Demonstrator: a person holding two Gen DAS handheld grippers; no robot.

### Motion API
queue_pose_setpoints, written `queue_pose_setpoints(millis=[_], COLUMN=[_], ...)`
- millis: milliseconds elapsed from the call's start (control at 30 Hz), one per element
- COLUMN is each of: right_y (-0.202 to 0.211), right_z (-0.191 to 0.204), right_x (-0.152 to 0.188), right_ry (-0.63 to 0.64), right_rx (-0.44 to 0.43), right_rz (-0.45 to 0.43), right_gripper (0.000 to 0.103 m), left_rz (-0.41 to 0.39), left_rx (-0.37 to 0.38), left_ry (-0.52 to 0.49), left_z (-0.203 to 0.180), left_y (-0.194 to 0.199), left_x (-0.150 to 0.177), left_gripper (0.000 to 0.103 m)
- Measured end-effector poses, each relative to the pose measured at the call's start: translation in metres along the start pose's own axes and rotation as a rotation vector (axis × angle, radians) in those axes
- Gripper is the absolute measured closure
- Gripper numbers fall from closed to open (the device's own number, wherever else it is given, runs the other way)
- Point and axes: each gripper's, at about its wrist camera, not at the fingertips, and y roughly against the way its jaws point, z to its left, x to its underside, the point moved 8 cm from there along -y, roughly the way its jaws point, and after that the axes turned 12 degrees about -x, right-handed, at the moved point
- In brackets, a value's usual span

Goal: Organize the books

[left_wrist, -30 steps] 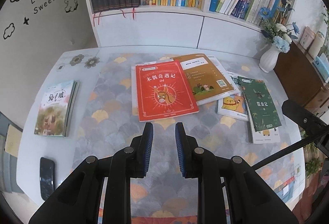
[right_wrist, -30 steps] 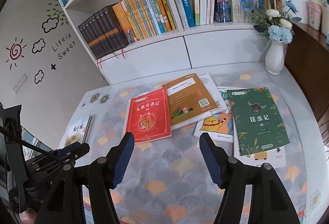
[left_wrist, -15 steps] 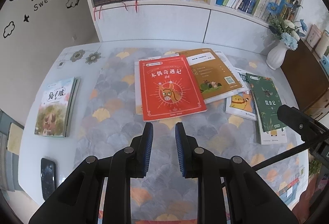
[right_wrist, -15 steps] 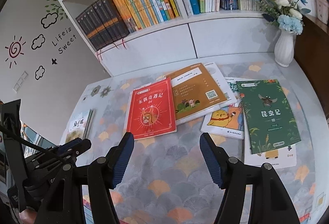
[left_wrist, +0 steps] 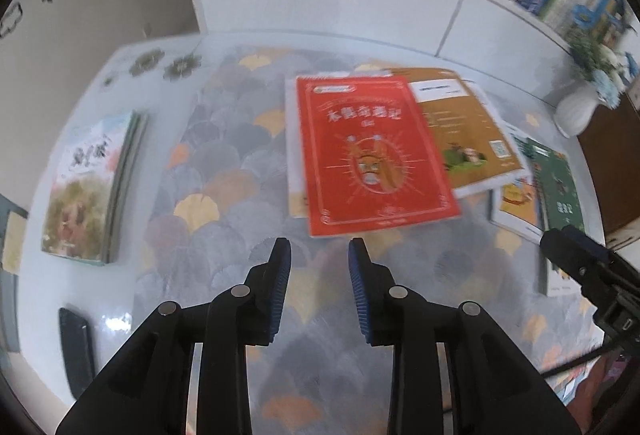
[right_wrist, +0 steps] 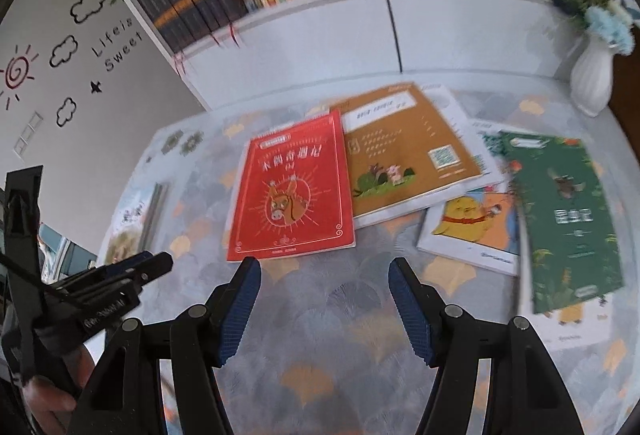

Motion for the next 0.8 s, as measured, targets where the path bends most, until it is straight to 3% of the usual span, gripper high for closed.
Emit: queue_pose_setpoints(millis=[100, 167, 333, 500, 633, 800], right_y=[-0.033, -0.054, -0.105, -0.138, -0.149, -0.148], right_z=[-0.006, -0.012, -0.036, -0.054, -0.048, -0.044], right_x=[-0.006, -0.013, -0.029, -0.045, -0.053, -0.049], right_ry=[-0.020, -0.027, -0.048, -0.034, 0.015, 0.038], right_rx=[-0.037, -0.045, -0.003, 0.034, 0.025, 0.040], right_rz=[0.016, 0.028, 0.074, 0.097, 0.102, 0.124], right_gripper=[0.041, 0.052, 0.054, 0.054, 0.053, 0.052], left_rz=[0.060, 0.112, 0.137, 0.148, 0.153, 0.156], left_rx=[0.060, 0.126, 0.273, 0.268, 0.324, 0.341], left_ry=[0.008, 0.035, 0.086, 0.073, 0.096, 0.071], left_z=[0.006, 0.006, -0.007, -0.019, -0.021, -0.023], left_y=[-0.035, -0.060, -0.095, -0.118, -0.122, -0.122], left_x=[-0.006, -0.009, -0.025, -0.036, -0.042, -0.040], left_gripper=[0.076, 0.076, 0.076, 0.076, 0.076, 0.076])
